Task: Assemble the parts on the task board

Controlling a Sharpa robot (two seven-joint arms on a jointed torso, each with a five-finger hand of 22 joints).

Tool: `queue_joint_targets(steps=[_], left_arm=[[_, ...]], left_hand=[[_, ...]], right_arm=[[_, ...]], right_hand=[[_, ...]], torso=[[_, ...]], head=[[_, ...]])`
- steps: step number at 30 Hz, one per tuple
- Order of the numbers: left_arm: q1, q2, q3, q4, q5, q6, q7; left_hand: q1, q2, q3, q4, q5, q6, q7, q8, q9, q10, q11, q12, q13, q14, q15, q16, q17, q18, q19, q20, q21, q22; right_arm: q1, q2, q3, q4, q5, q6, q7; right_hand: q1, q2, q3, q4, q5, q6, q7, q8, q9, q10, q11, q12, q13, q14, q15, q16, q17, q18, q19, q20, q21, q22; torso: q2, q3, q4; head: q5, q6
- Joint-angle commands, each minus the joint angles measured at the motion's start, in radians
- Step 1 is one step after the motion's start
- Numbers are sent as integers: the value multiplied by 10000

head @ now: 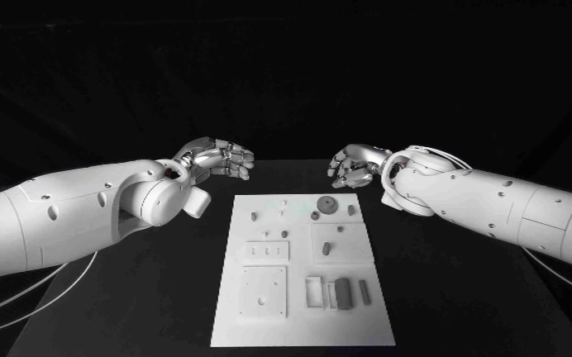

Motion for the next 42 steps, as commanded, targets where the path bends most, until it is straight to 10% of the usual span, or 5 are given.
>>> queue_joint_targets(steps=[1,16,24,42], left_arm=[[129,-63,12,136,-76,114,201],[532,-199,18,211,-83,121,169],[552,-168,20,183,-87,133,148],[552,-194,17,160,-111,119,86]], left_hand=[[-19,-91,-74,11,-58,-68,7,-50,-8,-86,5,-77,14,26,-22,-63,18,-153,7,-103,-60,-16],[-83,-107,-223,35,-57,-131,49,-169,-7,-157,53,-198,28,44,-19,-153,111,-230,39,-169,-109,-39],[-107,-107,-254,39,-57,-153,61,-203,-5,-175,64,-231,34,53,-20,-180,139,-251,51,-191,-123,-46],[-134,-110,-285,44,-57,-159,68,-231,2,-184,74,-263,44,63,-20,-212,171,-279,62,-215,-140,-54]], right_arm=[[31,93,10,57,-1243,42,-184],[32,340,14,263,-2966,495,-805],[28,349,13,437,-3458,744,-919],[-8,138,9,895,-4219,667,-1063]], right_hand=[[13,-113,87,-10,-13,-18,109,-96,-34,-476,319,-234,-146,93,54,75,74,192,92,-56,144,251],[-366,-472,-12,25,-18,35,151,-241,-123,-699,476,-650,-768,250,192,648,557,192,216,-197,892,244],[-495,-762,135,30,-20,-99,87,-423,-235,-2596,1005,-689,-1645,-500,701,999,837,190,-402,6,1052,246],[-412,-933,259,28,-29,-84,-35,-432,-322,-2659,980,-567,-2147,-613,685,1777,1034,192,-526,-15,1714,246]], torso=[[290,-45,236],[796,-213,557],[997,-268,677],[1390,-303,770]], head=[[-77,91],[-295,218],[-425,293],[-540,337]])
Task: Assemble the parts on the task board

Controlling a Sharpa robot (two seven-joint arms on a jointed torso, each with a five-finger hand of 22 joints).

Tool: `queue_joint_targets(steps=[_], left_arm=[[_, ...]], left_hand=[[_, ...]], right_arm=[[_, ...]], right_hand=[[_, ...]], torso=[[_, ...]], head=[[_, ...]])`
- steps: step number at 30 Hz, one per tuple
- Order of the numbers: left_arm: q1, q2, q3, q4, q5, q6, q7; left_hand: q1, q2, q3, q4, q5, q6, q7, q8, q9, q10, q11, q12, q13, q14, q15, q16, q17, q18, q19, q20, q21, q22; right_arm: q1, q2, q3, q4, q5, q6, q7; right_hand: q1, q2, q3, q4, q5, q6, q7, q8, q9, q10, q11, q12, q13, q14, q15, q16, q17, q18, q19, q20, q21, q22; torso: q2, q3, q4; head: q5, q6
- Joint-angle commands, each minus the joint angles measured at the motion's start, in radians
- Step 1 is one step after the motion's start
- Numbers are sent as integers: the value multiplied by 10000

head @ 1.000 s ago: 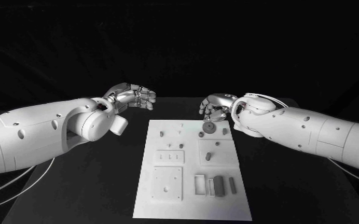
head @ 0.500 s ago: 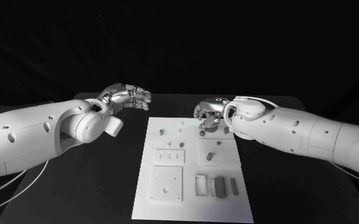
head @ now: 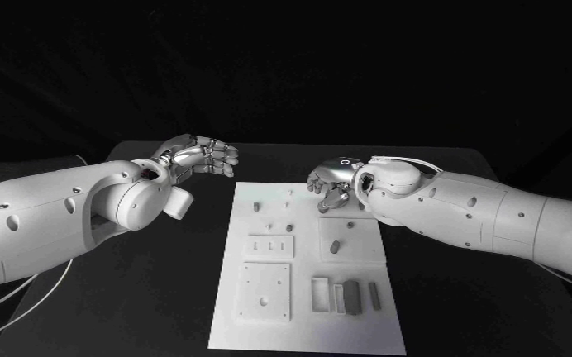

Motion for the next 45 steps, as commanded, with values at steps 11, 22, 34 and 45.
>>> queue_joint_targets(steps=[11,22,34,45], left_arm=[[22,79,10,-61,-47,128,39],[22,95,14,-81,-48,193,0],[22,66,14,-103,-49,220,-51],[22,34,13,-87,-50,214,-73]], left_hand=[[-97,-58,-87,4,-57,-76,-14,-50,5,-45,3,-76,24,70,-17,-65,30,-122,-1,-88,-72,-16],[-109,-58,-97,7,-57,-76,-13,-58,10,-48,6,-86,28,72,-16,-79,42,-133,1,-97,-80,-19],[-116,-67,-110,3,-57,-78,-11,-75,17,-55,10,-107,36,73,-15,-104,62,-150,4,-114,-95,-26],[-115,-75,-116,-1,-57,-78,-10,-85,22,-57,12,-119,42,76,-15,-120,77,-163,7,-126,-104,-30]], right_arm=[[-51,-68,2,34,-966,226,-244],[-127,-74,2,14,-1186,184,-256],[-167,-136,2,43,-1478,162,-345],[-174,-274,0,250,-1635,157,-367]], right_hand=[[97,6,-9,-8,-26,618,-25,348,237,610,337,395,260,-73,-109,456,-21,450,-96,-105,433,224],[105,-45,-71,-6,-25,908,-151,505,457,1200,111,636,717,-67,-321,685,-76,450,-97,-150,645,212],[107,-123,-82,-7,-24,948,-180,519,608,1227,72,633,1071,-83,-358,807,-138,450,-117,-169,744,203],[2,-290,-92,12,-22,929,-176,489,693,1166,71,579,1294,-162,-356,869,-186,450,-176,-145,774,193]], torso=[[295,21,91],[501,42,120],[640,27,130],[728,30,123]], head=[[-177,47],[-398,119],[-354,146],[-368,225]])
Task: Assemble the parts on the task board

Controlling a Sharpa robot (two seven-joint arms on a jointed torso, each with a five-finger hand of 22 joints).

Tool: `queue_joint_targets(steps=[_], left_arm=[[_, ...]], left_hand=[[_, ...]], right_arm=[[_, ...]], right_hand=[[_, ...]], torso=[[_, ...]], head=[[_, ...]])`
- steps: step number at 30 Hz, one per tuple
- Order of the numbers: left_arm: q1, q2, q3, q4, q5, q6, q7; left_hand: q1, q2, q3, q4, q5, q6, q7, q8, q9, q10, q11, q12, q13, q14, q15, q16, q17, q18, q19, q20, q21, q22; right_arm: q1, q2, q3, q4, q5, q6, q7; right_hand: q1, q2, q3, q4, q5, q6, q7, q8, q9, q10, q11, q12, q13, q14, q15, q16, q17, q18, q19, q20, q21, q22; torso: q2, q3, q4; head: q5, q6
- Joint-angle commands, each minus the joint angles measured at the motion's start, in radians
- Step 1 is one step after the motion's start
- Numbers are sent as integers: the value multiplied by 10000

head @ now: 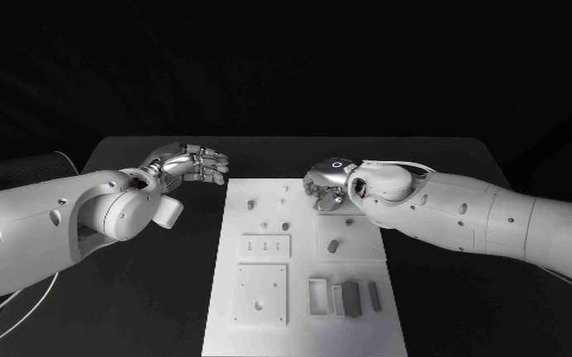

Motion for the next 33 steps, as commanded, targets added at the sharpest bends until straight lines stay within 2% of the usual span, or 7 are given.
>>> queue_joint_targets(steps=[1,10,14,20,24,27,33], left_arm=[[22,-13,10,28,-29,153,35],[22,-58,7,21,-30,151,14],[22,-79,6,15,-30,151,10],[22,-86,5,-2,-30,169,-9],[21,-87,5,-9,-31,174,-26],[21,-92,5,-26,-31,173,-40],[21,-90,4,-56,-32,179,-54]], left_hand=[[-76,-37,-68,6,-57,-77,-10,-48,13,-57,13,-41,18,76,-14,-44,19,-27,8,-54,-33,-13],[-77,-49,-76,3,-58,-79,-8,-58,17,-60,15,-52,23,79,-13,-58,31,-38,10,-64,-41,-17],[-75,-55,-79,2,-57,-81,-7,-64,19,-63,17,-58,25,79,-13,-65,37,-43,11,-69,-45,-18],[-69,-57,-81,0,-57,-84,-6,-71,22,-67,19,-66,28,81,-13,-75,46,-51,13,-76,-51,-21],[-67,-55,-82,1,-57,-86,-4,-77,24,-71,22,-74,30,83,-12,-82,52,-57,14,-81,-55,-23],[-64,-58,-84,0,-57,-90,-2,-84,26,-78,25,-83,32,83,-11,-91,60,-63,15,-86,-59,-25],[-59,-60,-86,-2,-58,-93,0,-92,29,-85,29,-94,34,83,-11,-102,69,-72,15,-93,-66,-28]], right_arm=[[-151,-74,-108,20,-270,492,-147],[-179,-302,-108,309,-290,355,-197],[-182,-395,-108,395,-336,347,-215],[-192,-468,-108,438,-396,362,-224],[-220,-548,-108,504,-396,348,-189],[-224,-587,-108,537,-425,289,-180],[-225,-666,-108,616,-605,117,-244]], right_hand=[[8,-126,-32,12,-16,-48,6,26,25,-78,51,-19,46,-50,-42,76,-15,458,-60,-49,55,202],[-194,-308,97,43,-11,-123,-15,-55,135,-488,195,-330,194,-182,88,171,-93,458,-140,-6,72,193],[-196,-348,147,38,-11,-174,-2,-93,150,-525,216,-381,212,-202,108,201,-110,458,-148,-5,82,192],[-133,-348,210,18,-10,-193,-9,-111,171,-533,218,-412,235,-214,111,234,-125,458,-153,-11,96,194],[-116,-348,242,20,-14,-224,-21,-137,182,-589,216,-467,240,-229,110,257,-141,458,-162,-9,105,195],[-56,-325,287,9,-12,-243,-23,-158,191,-601,215,-492,255,-233,108,284,-155,458,-166,-14,118,195],[405,-207,514,-14,-7,-157,-52,-153,250,-514,194,-496,353,-192,87,425,-188,458,-138,-58,208,206]], torso=[[46,-6,2],[96,4,13],[114,-5,21],[138,2,23],[151,4,24],[156,8,22],[179,13,25]], head=[[-9,32],[-12,103],[-25,124],[-23,122],[49,180],[25,153],[-18,172]])
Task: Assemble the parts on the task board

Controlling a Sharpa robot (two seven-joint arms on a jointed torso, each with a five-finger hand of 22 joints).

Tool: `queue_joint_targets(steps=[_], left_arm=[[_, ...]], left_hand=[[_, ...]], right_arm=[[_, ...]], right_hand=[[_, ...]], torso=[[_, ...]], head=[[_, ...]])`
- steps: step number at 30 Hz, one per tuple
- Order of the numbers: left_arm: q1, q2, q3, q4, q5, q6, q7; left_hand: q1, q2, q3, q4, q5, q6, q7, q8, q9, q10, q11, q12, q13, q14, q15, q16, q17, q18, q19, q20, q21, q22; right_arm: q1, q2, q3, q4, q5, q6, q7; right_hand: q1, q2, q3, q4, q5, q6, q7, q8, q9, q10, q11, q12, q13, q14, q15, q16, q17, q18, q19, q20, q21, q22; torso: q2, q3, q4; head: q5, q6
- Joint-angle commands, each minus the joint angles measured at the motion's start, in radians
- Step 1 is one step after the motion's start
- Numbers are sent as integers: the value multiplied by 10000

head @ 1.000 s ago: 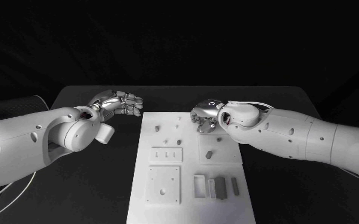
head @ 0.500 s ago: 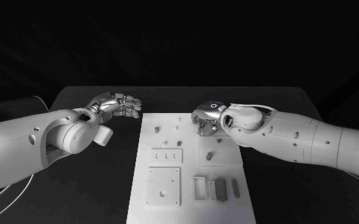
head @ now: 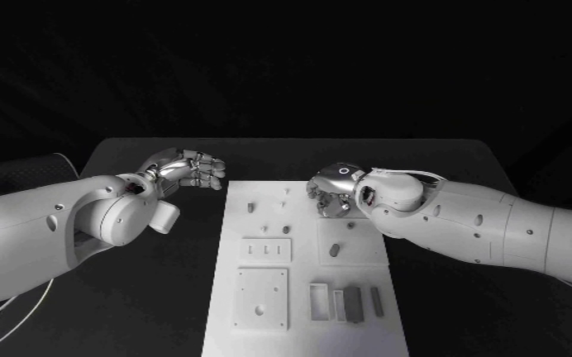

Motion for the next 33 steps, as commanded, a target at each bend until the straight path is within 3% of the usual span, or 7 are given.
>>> queue_joint_targets(steps=[1,9,12,21,27,33], left_arm=[[21,14,8,-9,-27,159,31],[20,9,7,-26,-27,174,24],[20,10,7,-38,-27,179,21],[20,8,7,-42,-48,227,-13],[20,26,7,-62,-58,232,-14],[20,40,7,-76,-72,233,-15]], left_hand=[[-58,-61,-62,22,-58,-93,0,-53,12,-50,-7,-57,18,83,-10,-65,16,3,-23,-59,-67,-12],[-51,-66,-67,20,-59,-99,3,-65,16,-61,0,-73,22,85,-9,-81,30,-10,-22,-68,-76,-15],[-49,-67,-68,20,-59,-101,5,-69,18,-64,2,-78,23,84,-8,-86,33,-14,-21,-71,-79,-16],[-44,-73,-80,22,-60,-118,14,-94,24,-90,17,-109,28,86,-5,-114,57,-37,-20,-87,-95,-23],[-45,-74,-86,23,-60,-125,19,-104,27,-99,23,-121,31,85,-3,-127,67,-47,-20,-94,-103,-25],[-40,-68,-86,23,-60,-124,19,-108,31,-99,23,-125,34,85,-2,-135,75,-53,-20,-100,-108,-27]], right_arm=[[-168,-72,-129,-68,-316,626,-212],[-168,-154,-128,26,-360,528,-230],[-168,-174,-128,80,-361,503,-226],[-168,-253,-127,197,-434,574,-261],[-168,-254,-127,230,-487,594,-273],[-168,-245,-126,214,-546,534,-234]], right_hand=[[209,0,133,1,-5,74,-55,-44,25,-215,196,-43,32,16,12,62,-30,441,-32,-60,80,198],[61,-189,171,33,-15,-4,-62,-123,26,-226,203,-75,82,-32,25,95,-76,441,-53,-16,103,190],[-48,-270,207,37,-14,-185,-138,-235,7,-235,207,-91,115,-58,25,121,-109,441,-61,-2,116,185],[-76,-289,243,37,-15,-163,-143,-225,35,-217,183,-84,149,-71,4,147,-129,441,-67,-4,129,185],[8,-146,353,18,-18,146,-108,-72,169,20,107,25,305,-48,-67,231,-179,441,-53,-34,190,191],[257,119,506,0,-16,522,-226,84,322,405,-2,158,490,6,-166,300,-255,441,-38,-71,264,192]], torso=[[17,4,0],[40,1,16],[41,2,12],[60,1,23],[64,-3,23],[67,-5,32]], head=[[-25,5],[-58,31],[-68,34],[-97,22],[-104,-13],[-121,-12]])
